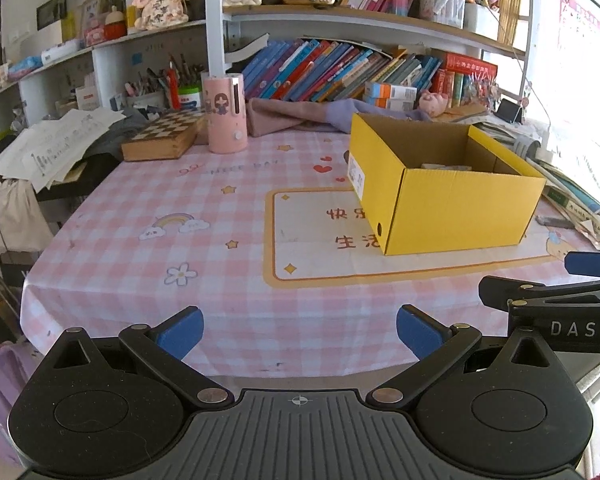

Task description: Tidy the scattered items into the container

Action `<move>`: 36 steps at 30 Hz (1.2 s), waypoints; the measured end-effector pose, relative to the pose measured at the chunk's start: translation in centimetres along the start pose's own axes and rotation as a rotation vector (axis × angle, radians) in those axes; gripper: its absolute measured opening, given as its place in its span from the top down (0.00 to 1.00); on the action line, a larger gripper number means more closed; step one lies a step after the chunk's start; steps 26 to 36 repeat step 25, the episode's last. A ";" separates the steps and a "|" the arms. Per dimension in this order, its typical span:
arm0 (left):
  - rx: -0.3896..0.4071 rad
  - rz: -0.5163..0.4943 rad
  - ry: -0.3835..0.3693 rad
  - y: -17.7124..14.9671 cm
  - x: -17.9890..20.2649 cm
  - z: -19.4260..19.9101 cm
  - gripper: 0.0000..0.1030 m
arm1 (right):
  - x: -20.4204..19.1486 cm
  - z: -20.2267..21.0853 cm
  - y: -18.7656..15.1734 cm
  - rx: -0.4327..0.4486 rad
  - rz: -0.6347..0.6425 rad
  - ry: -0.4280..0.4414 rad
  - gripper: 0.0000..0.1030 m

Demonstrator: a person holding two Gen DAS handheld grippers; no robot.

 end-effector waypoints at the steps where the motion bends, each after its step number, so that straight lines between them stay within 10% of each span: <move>1: -0.001 0.000 0.000 0.0 0.0 0.0 0.00 | 0.0 0.0 0.0 0.000 0.000 0.000 0.01; 36: -0.005 -0.005 -0.020 0.4 0.8 -1.0 0.00 | 0.7 -1.0 0.0 -0.023 -0.014 -0.010 0.01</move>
Point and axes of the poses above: each gripper's, at about its wrist camera, not at the fingertips, and z roughly against the way its jaws point, x to its right, y to its top, the point moved 9 cm from there along -z, roughly the way its jaws point, and after that the axes turned 10 degrees about y, right-handed, at the moved point
